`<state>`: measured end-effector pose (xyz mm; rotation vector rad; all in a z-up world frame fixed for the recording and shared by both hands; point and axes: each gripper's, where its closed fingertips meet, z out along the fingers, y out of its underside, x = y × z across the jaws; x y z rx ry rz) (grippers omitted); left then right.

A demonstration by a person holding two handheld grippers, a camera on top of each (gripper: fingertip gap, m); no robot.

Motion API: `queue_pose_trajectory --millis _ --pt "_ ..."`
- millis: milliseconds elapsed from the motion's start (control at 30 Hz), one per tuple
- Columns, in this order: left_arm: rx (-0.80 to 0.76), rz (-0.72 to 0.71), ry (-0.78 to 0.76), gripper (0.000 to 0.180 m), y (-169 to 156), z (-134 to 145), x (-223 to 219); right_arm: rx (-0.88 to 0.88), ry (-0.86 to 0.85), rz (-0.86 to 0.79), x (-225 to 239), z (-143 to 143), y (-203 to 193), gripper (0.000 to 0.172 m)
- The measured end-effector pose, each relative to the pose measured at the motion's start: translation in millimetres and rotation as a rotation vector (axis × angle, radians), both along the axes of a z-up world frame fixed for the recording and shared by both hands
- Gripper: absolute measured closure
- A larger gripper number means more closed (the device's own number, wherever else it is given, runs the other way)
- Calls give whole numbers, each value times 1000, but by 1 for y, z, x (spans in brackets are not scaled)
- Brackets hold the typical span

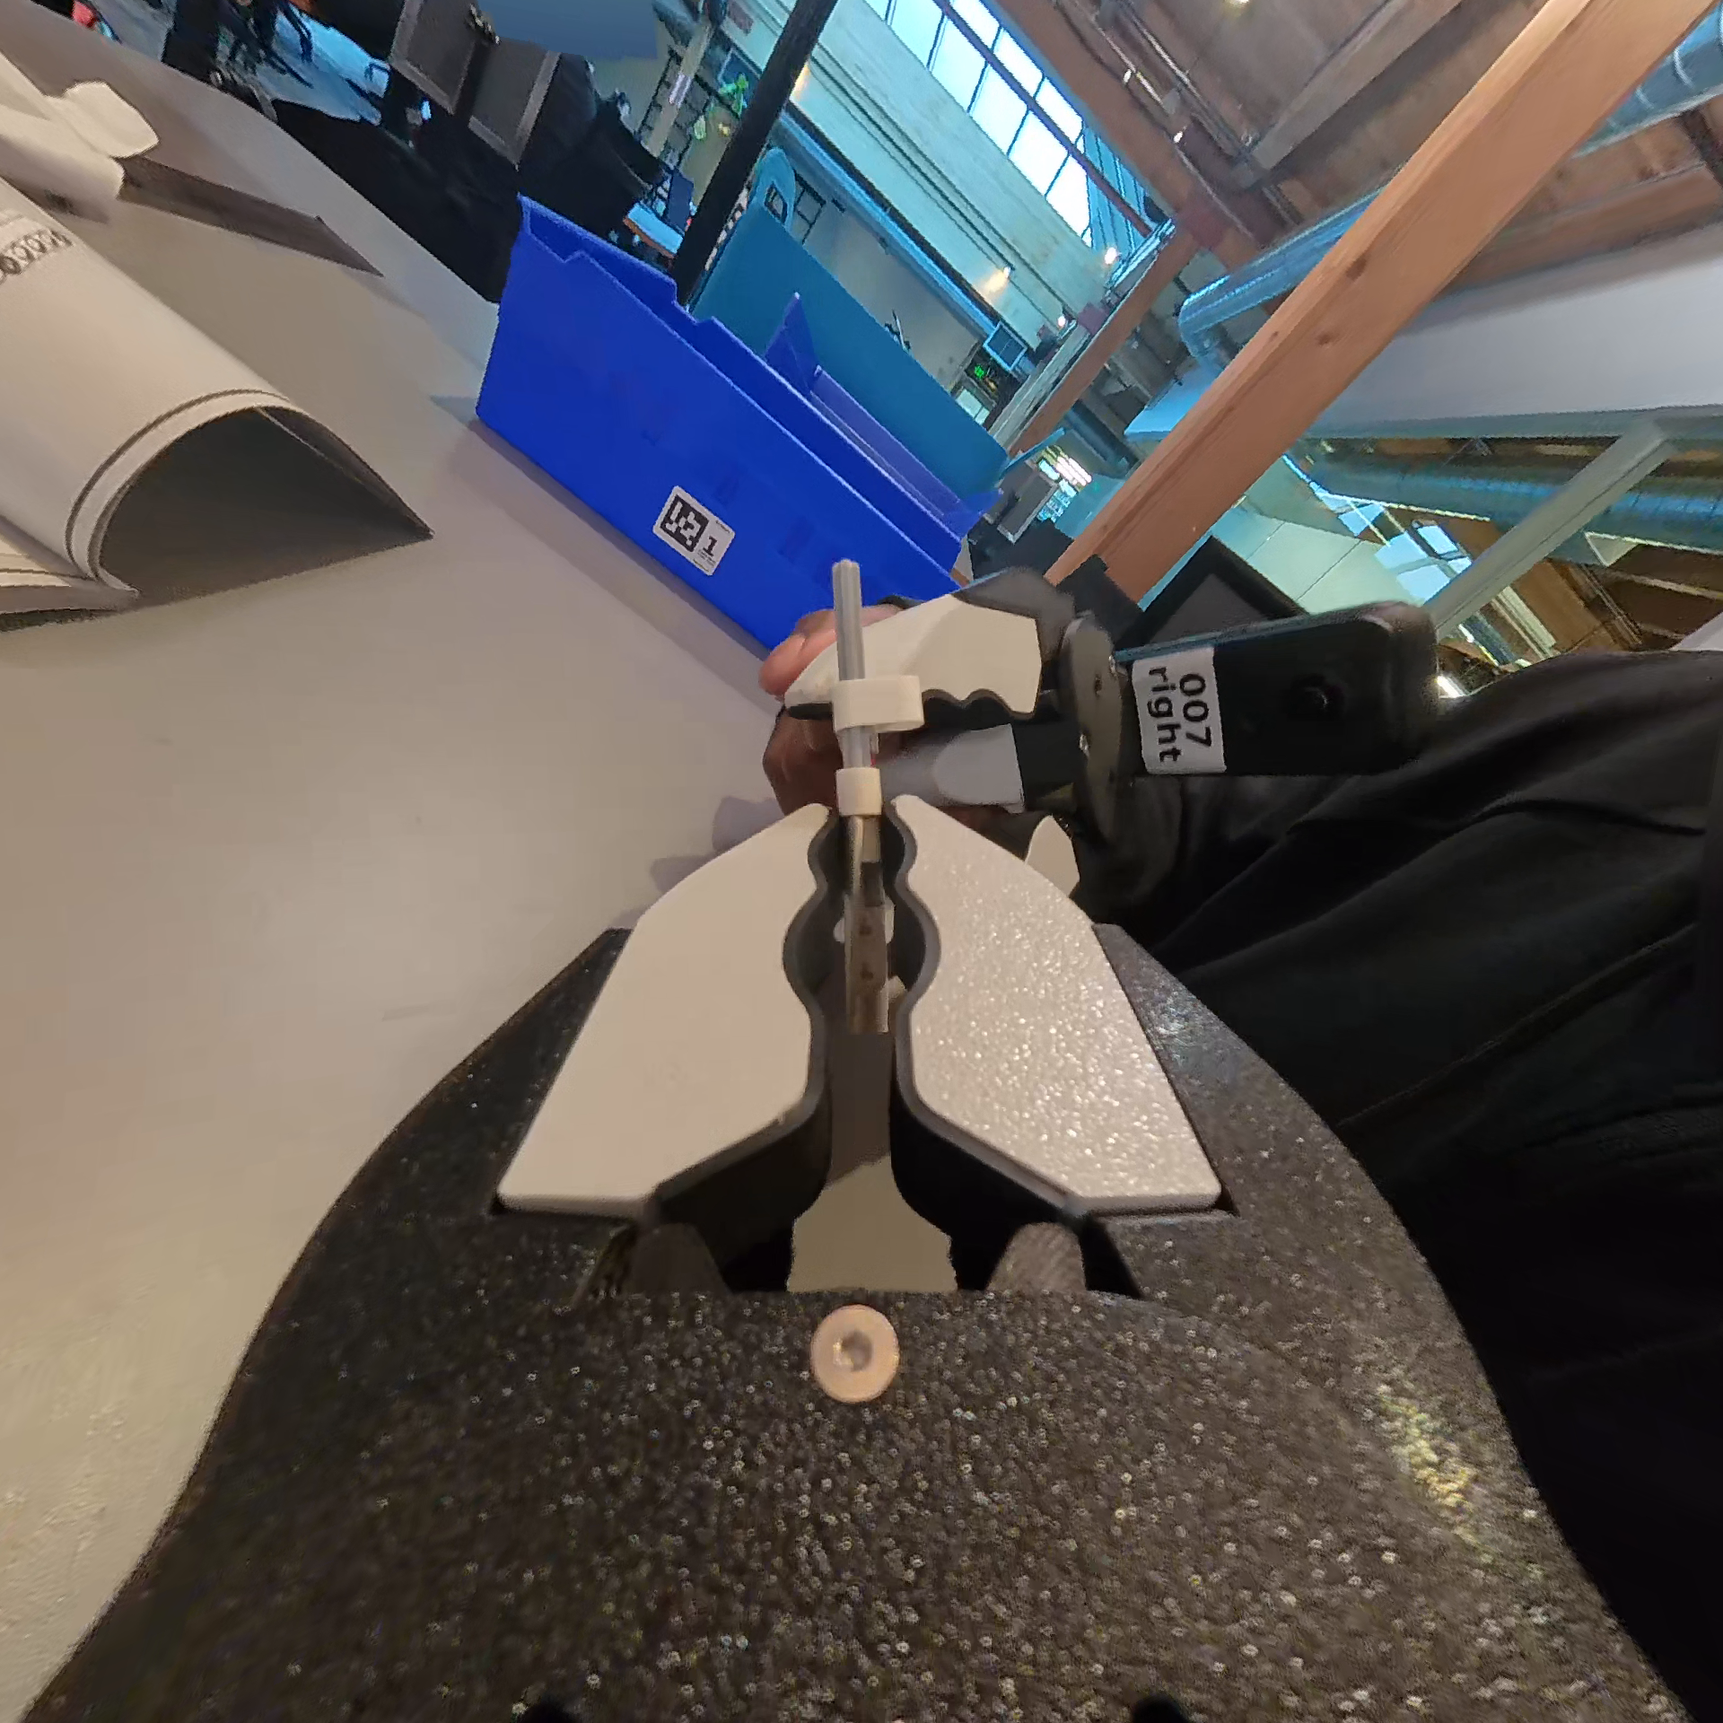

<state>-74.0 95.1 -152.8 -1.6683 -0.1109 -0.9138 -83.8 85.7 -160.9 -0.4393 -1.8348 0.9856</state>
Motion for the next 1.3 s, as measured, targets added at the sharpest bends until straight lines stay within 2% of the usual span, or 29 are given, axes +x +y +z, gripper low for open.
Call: queue_pose_trajectory --millis 100,267,567,800,1000,1200,1300 --pt "11 14 -32 173 1 2 -2 5 27 -30 -2 -1 0 113" --pt "28 10 -29 173 0 4 -1 39 74 -47 -2 4 4 123" --pt "94 30 -6 173 -2 13 -7 -9 80 18 4 13 1 111" --pt "151 33 96 173 -3 15 -5 -33 102 20 6 22 7 108" --pt "126 15 48 173 0 13 1 104 160 -18 2 13 4 103" --pt "114 50 -17 173 4 14 1 141 181 -75 -3 10 -3 99" --pt "104 71 -31 173 5 13 0 116 191 -112 -5 11 -1 103"
